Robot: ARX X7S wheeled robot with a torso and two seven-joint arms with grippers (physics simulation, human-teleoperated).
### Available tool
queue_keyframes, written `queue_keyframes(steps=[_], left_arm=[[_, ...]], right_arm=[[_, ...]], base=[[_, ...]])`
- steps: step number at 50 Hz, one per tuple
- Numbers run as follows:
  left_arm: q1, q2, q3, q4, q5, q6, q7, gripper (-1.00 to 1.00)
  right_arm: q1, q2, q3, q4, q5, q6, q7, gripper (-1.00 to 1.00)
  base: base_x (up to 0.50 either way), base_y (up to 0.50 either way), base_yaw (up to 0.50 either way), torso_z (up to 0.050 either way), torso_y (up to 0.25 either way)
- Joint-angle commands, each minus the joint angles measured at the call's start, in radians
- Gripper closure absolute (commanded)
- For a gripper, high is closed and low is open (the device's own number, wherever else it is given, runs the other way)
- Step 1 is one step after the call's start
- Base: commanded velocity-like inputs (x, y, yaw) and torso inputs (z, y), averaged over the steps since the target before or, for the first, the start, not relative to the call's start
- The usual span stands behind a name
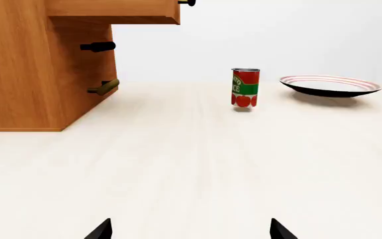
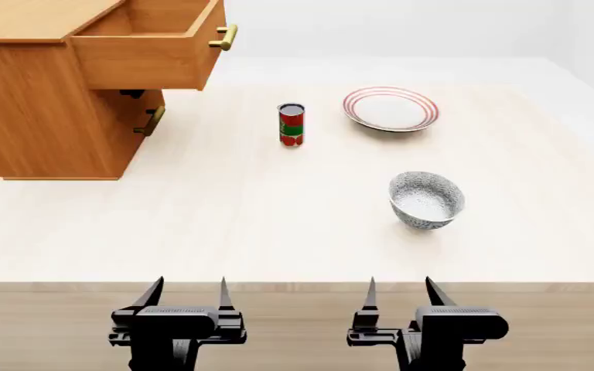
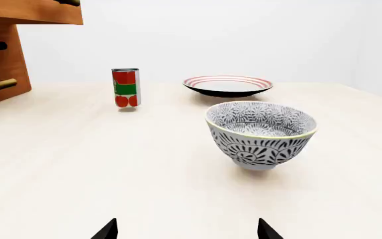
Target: Put the bowl in the top drawer of the cabinet.
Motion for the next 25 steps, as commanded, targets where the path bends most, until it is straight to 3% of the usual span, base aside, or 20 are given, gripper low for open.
queue_keyframes(steps=[1,7,25], left_arm=[[0.001,-0.016,0.019,0.0,-0.015,0.001,-0.019,-1.0],[-0.007,-0.036,0.048,-0.008,-0.034,0.0,-0.039,-1.0],[-0.021,-0.068,0.087,-0.028,-0.071,-0.008,-0.066,-1.0]], right_arm=[[-0.001,0.016,-0.02,0.0,0.015,0.0,0.019,-1.0],[-0.013,0.037,-0.043,-0.008,0.035,0.004,0.038,-1.0],[0.021,0.061,-0.091,0.023,0.069,0.021,0.079,-1.0]], base=[[0.0,0.0,0.0,0.0,0.0],[0.0,0.06,0.0,0.0,0.0],[0.0,0.49,0.0,0.0,0.0]])
